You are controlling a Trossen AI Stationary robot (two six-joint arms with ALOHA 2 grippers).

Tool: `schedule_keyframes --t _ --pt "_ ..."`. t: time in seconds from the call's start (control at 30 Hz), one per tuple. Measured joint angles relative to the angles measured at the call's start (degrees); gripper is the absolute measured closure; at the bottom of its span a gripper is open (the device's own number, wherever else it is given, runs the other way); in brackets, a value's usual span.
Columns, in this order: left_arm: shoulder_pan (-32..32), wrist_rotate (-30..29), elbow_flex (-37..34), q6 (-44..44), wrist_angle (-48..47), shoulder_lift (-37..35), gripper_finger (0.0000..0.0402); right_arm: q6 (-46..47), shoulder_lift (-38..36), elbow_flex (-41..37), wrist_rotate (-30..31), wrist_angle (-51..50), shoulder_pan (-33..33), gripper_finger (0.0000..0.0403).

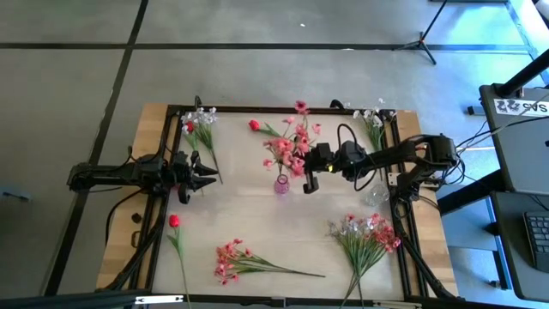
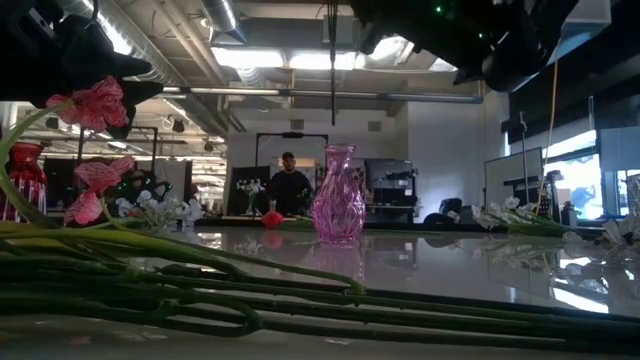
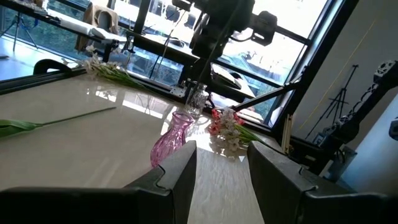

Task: Sort flowers into vase by color
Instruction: Put the top pink flowers into the violet vase

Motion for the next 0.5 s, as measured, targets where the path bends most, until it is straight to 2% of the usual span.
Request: schedule_keyframes --t 0.5 --pt "0.0 0.0 0.0 0.0 0.0 0.0 0.0260 -1.7 0.8 0.0 -1.0 -7.5 -0.1 0.0399"
